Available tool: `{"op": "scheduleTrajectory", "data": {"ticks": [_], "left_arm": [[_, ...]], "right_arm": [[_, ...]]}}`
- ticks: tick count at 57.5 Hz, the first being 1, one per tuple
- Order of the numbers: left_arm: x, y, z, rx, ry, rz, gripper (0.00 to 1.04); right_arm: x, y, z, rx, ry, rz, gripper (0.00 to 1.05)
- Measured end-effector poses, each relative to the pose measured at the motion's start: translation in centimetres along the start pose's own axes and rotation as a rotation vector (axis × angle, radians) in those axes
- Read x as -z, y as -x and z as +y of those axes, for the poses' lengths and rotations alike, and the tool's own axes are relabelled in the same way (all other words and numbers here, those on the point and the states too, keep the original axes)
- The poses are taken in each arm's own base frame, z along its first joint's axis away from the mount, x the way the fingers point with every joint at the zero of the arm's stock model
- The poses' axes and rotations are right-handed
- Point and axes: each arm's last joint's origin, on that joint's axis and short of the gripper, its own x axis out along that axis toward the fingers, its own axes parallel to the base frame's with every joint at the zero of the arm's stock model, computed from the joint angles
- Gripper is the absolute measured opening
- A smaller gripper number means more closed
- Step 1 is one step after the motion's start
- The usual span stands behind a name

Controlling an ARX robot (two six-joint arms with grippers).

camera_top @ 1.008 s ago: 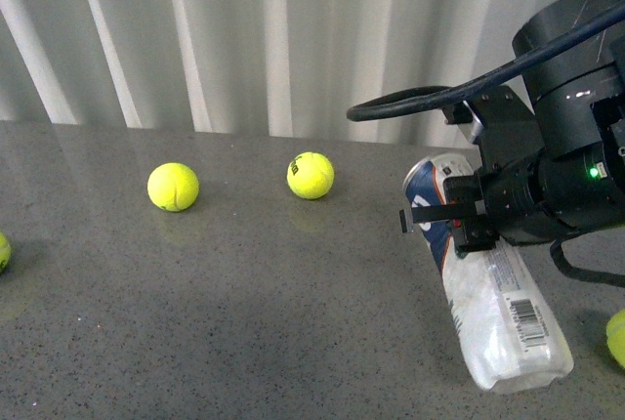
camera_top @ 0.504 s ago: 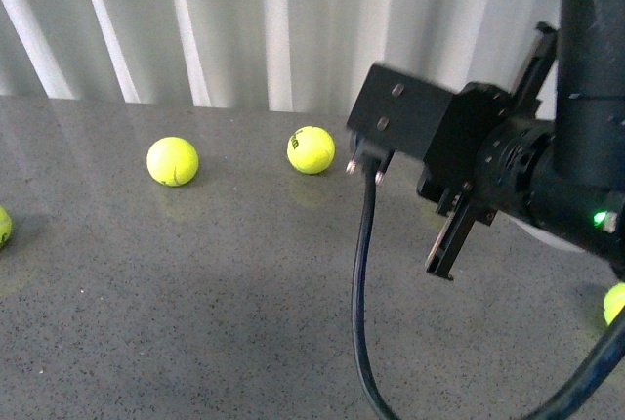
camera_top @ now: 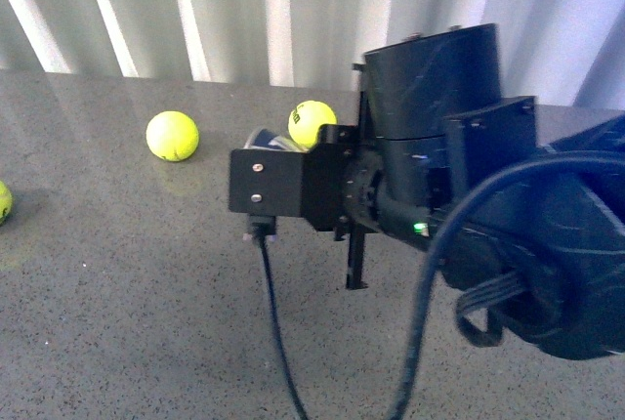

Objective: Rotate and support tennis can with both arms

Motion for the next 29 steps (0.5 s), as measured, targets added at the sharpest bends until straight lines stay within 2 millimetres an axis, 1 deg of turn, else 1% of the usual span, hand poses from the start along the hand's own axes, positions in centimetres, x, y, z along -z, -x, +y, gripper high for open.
{"op": "scheduleTrajectory", "data": {"ticks": [7, 13, 18, 29], "left_arm": [[0.0, 0.0, 0.0, 0.0, 0.0, 0.0, 0.98], [0.0, 0.0, 0.0, 0.0, 0.0, 0.0, 0.98], [0.0, 0.0, 0.0, 0.0, 0.0, 0.0, 0.98], [0.0, 0.0, 0.0, 0.0, 0.0, 0.0, 0.98]], "right_arm": [[-1.9, -1.1, 0.6, -0.035, 0.001, -0.043, 0.11], [-2.8, -1.8, 1.3, -0.071, -0.01, -0.069, 0.11], [-3.1, -2.3, 1.9, -0.095, -0.015, -0.071, 0.11], [-2.7, -3.1, 3.2, -0.131, -0.031, -0.051, 0.11]]}}
